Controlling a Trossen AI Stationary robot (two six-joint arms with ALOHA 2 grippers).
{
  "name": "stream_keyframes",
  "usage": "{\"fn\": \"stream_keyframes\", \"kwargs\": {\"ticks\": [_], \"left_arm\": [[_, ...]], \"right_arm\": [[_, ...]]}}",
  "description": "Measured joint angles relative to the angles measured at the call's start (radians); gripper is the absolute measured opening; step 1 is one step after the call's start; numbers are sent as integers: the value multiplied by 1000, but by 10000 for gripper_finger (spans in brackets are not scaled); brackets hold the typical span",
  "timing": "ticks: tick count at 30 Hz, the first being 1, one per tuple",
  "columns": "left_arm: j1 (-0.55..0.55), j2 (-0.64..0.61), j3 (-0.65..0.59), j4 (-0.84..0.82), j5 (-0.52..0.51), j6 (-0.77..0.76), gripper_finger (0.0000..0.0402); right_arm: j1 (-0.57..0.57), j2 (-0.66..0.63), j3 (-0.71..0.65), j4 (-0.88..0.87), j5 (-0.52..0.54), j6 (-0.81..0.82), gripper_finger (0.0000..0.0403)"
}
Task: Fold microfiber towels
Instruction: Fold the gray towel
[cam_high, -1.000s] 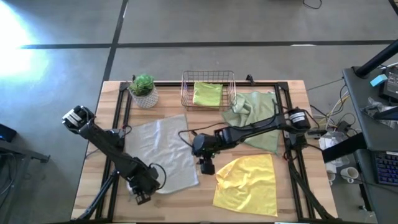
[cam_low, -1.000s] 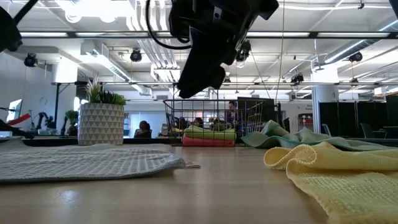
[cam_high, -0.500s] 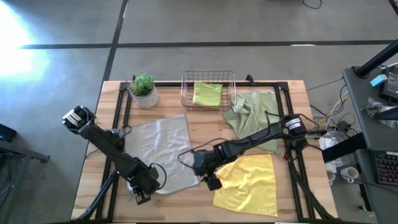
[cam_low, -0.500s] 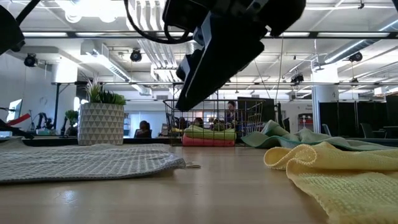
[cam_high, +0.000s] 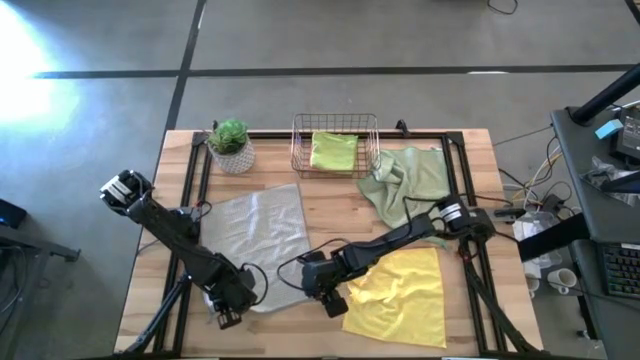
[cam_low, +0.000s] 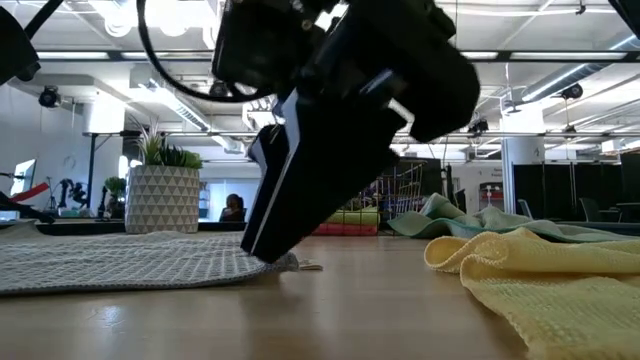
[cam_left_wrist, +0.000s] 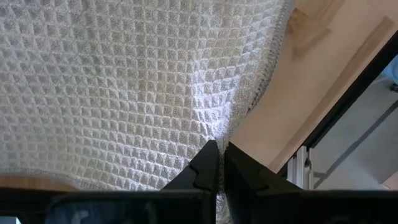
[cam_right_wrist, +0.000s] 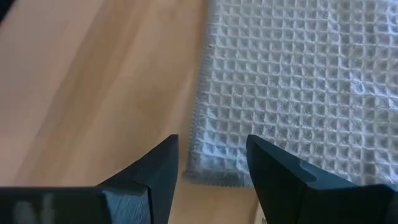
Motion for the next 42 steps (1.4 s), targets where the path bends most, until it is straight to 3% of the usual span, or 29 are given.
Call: {"fn": "stream_keyframes", "kwargs": {"ticks": [6,12,21,23,30,42], "left_arm": [[0,0,0,1,0,1,1],[0,0,0,2,-22,9,1],[3,0,-1,1,-49,36,1],[3,0,-1,2,-49,54,1],[5,-1,19,1,-53,104,1],[5,-1,180,2,-52,98,1]], "right_arm": [[0,49,49,-70,8,2,180],[3,65,88,-151,127,27,164],[-8,70,139,-245,160,51,29],[-8,71,158,-286,150,54,15],[5,63,278,-506,142,116,9],[62,45,590,-968,130,229,9]]}}
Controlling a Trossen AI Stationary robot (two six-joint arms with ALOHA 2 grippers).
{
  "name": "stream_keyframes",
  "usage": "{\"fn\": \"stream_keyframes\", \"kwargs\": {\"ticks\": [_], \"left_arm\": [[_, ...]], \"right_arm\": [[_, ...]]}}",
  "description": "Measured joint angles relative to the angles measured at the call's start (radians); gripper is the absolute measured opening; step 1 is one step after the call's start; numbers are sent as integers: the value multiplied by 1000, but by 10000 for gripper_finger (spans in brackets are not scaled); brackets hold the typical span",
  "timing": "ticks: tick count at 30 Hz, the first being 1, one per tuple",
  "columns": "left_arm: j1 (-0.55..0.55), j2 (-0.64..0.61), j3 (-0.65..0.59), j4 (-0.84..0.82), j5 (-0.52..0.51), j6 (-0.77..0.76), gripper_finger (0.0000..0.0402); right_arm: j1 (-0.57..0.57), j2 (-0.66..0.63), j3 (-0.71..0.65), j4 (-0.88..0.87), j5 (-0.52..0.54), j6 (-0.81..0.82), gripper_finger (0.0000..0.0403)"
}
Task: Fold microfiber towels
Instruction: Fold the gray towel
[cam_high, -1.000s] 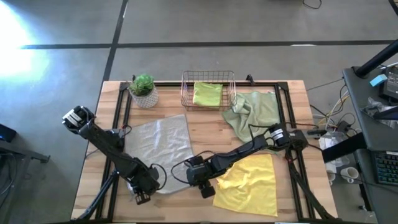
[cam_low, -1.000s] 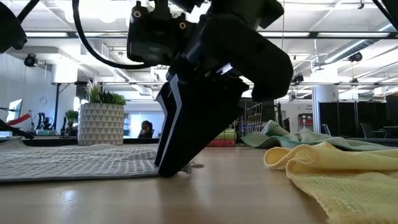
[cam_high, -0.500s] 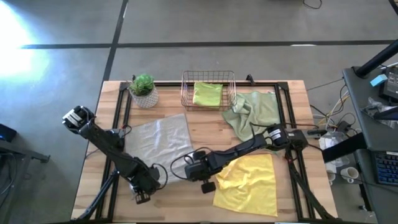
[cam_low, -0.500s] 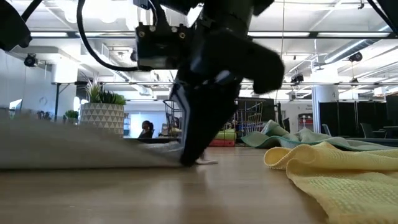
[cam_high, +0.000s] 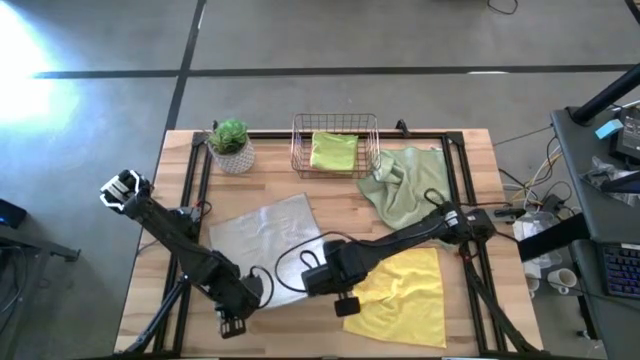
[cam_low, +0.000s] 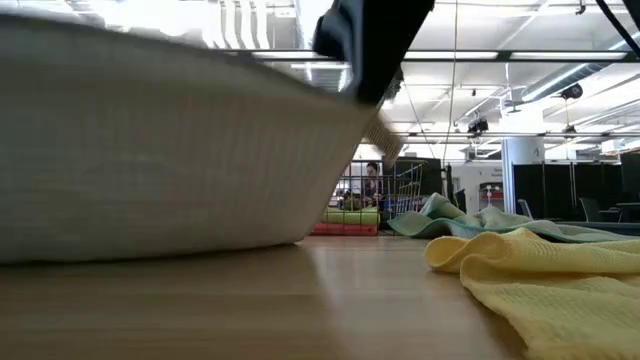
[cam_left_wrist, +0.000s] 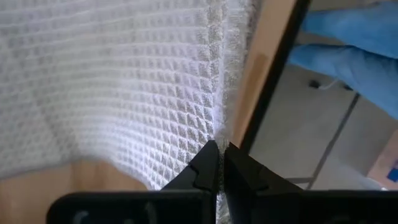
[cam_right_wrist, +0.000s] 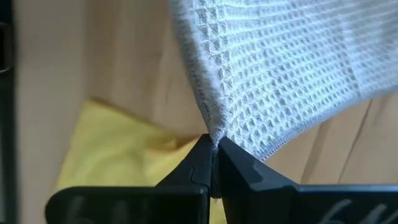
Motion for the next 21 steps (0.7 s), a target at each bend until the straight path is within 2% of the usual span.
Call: {"fn": "stream_keyframes", "kwargs": {"ticks": [4,8,12,16,21], "left_arm": [[0,2,44,5,26,-70,1],[-2,3,79,3,84,-159,1],[-3,3,114,4,86,-206,1],[5,3,109,-46,31,-179,1],[56,4,65,-231,-71,-151,1]], "right_arm": [[43,-10,80,-88,0,43,9],[85,-33,137,-104,0,93,9],[100,-38,156,-121,65,122,9],[74,-29,123,-111,138,151,9],[-7,7,41,-95,166,176,8]]}}
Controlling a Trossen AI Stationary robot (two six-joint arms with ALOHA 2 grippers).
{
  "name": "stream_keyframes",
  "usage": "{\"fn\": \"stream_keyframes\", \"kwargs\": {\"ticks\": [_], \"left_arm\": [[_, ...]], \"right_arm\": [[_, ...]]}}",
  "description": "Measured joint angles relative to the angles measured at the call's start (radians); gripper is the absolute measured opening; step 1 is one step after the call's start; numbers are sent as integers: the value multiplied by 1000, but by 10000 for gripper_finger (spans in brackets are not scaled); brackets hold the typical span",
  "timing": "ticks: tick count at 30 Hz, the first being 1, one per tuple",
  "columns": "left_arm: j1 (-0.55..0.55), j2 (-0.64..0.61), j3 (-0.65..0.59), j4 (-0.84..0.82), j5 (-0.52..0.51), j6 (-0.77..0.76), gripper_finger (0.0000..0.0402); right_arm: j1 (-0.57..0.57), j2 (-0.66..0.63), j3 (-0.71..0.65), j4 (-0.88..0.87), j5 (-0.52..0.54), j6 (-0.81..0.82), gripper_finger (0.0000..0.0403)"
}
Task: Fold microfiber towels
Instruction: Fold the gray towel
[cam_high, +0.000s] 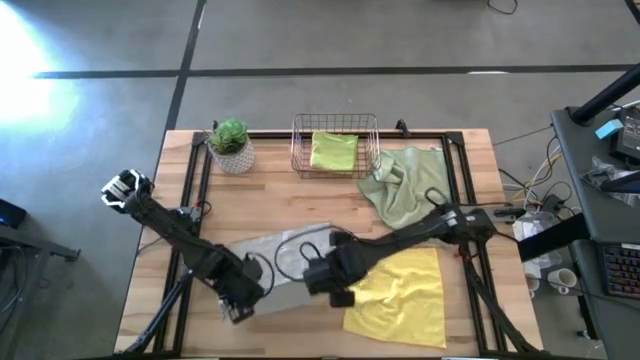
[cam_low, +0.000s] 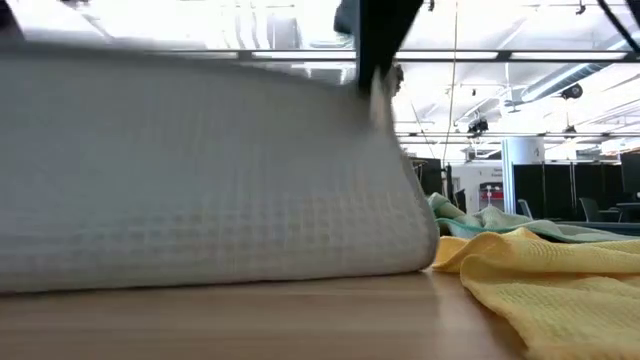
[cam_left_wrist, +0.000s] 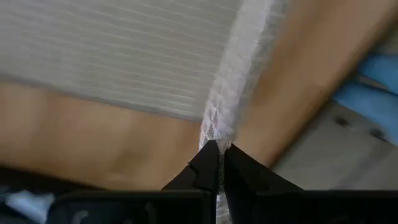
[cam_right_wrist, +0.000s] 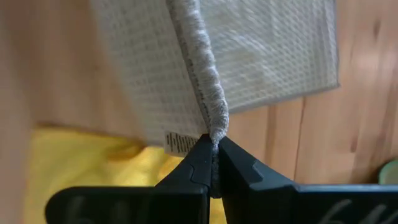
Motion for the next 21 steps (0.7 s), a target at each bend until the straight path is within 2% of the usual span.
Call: {"fn": "stream_keyframes", "kwargs": {"ticks": [6,12,21], "left_arm": [[91,0,-51,-68,-83,112,2],[197,6,-99,-79,-84,206,2],[271,6,-172,-86,-83,211,2]], "right_arm": [[-98,17,-87,27,43,35,8],[-185,18,-151,84,47,-6,8],[-219,19,-181,202,23,-70,8]]}}
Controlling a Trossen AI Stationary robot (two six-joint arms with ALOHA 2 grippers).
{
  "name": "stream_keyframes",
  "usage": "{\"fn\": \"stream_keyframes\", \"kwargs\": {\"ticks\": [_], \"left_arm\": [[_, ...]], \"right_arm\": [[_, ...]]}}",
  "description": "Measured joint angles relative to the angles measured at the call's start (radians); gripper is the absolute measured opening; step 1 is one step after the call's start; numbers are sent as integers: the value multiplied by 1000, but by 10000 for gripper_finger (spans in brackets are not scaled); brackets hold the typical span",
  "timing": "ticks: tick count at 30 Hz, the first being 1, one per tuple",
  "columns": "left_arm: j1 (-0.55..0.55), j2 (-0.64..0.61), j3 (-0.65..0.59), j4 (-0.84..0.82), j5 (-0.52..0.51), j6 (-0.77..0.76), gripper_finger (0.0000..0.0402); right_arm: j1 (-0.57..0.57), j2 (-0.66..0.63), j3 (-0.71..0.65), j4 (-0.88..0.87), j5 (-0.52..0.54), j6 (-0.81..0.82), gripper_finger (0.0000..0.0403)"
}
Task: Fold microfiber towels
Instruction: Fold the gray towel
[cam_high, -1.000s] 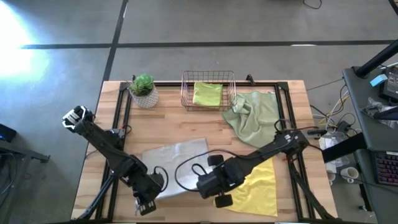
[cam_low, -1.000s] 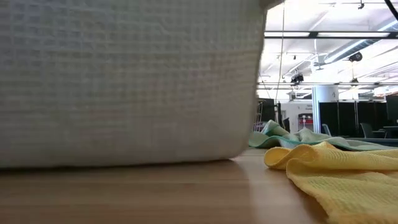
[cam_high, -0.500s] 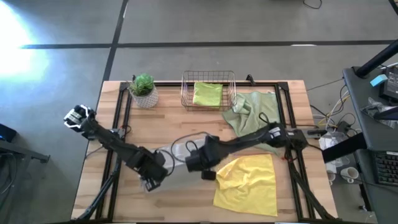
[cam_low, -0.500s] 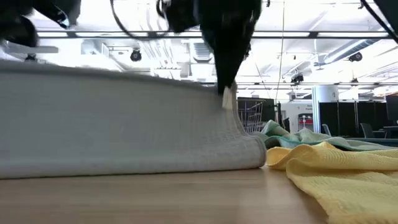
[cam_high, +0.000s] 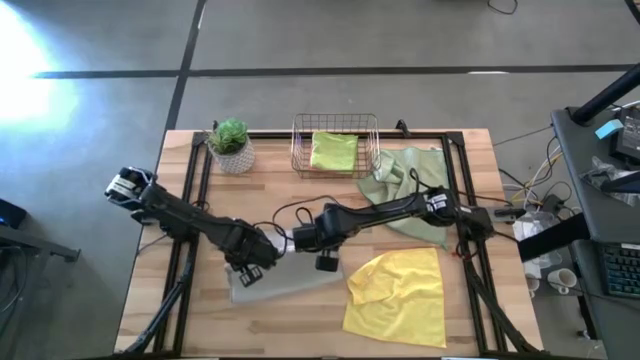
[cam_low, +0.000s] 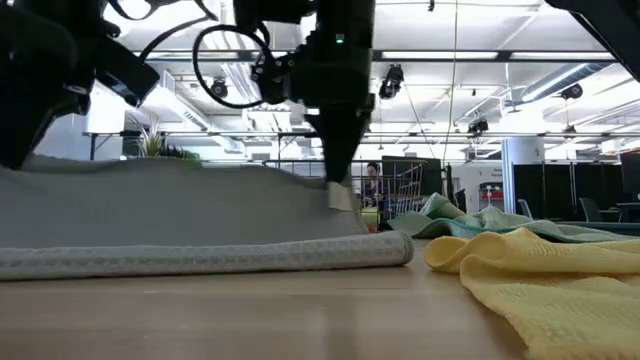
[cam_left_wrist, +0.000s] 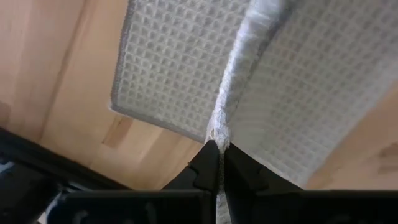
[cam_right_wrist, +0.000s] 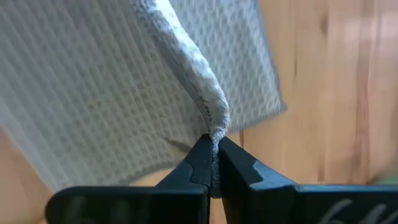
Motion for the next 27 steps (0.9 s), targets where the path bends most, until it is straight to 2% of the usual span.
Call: {"fn": "stream_keyframes", "kwargs": {"ticks": [17,27], "left_arm": [[5,1,-26,2,-175,30,2],[5,0,-26,3,-199,101,2]], "right_arm": [[-49,1,-16,12,0,37,8],[-68,1,-17,17,0,45,8]]}}
